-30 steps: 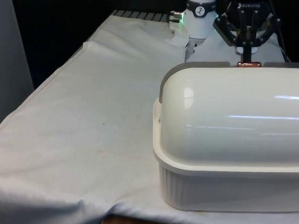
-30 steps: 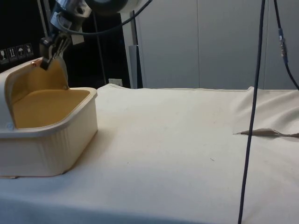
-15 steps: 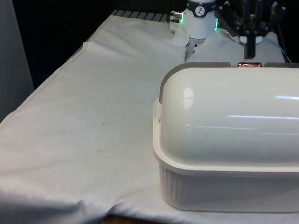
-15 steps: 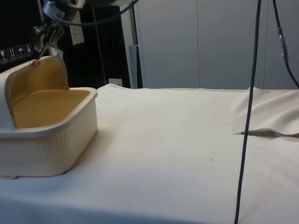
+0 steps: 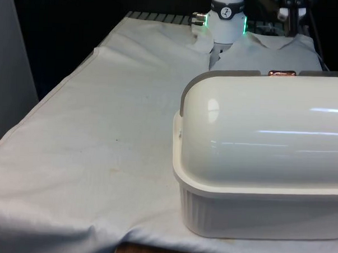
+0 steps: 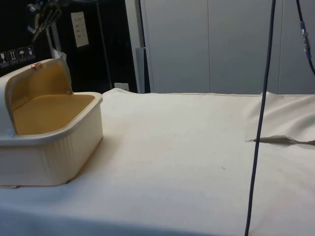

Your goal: Open the lid, then close it.

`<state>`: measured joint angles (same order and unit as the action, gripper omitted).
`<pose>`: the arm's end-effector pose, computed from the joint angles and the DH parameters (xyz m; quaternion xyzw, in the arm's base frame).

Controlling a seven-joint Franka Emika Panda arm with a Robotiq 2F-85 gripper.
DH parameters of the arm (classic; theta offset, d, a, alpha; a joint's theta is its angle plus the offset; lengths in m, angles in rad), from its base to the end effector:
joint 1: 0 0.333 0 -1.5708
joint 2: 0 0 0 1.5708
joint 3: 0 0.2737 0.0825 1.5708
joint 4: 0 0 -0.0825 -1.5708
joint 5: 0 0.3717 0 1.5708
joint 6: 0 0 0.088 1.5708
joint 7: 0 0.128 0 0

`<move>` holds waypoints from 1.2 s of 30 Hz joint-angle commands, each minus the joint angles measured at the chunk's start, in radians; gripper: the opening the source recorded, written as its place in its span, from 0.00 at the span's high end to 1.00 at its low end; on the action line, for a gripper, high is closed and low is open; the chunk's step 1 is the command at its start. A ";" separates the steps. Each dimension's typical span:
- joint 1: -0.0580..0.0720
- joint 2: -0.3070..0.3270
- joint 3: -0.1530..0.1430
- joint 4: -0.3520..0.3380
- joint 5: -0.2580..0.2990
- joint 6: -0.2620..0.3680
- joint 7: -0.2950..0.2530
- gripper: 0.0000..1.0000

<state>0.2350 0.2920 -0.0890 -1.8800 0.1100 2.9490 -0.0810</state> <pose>0.6565 0.0939 0.4002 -0.9228 -0.0656 -0.3784 0.0314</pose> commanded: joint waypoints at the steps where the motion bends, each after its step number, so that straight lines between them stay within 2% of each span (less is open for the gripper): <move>1: 0.000 -0.007 -0.002 0.003 -0.002 -0.011 0.001 1.00; 11: 0.001 -0.031 -0.003 0.027 -0.003 -0.030 0.001 1.00; 25: -0.001 -0.027 -0.002 0.037 -0.001 -0.040 0.000 1.00; 26: 0.000 -0.030 -0.001 0.028 0.000 -0.027 -0.001 1.00; 36: -0.003 0.004 -0.005 0.105 0.003 -0.111 -0.001 1.00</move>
<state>0.2340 0.2910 -0.0960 -1.7820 0.1100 2.8460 -0.0820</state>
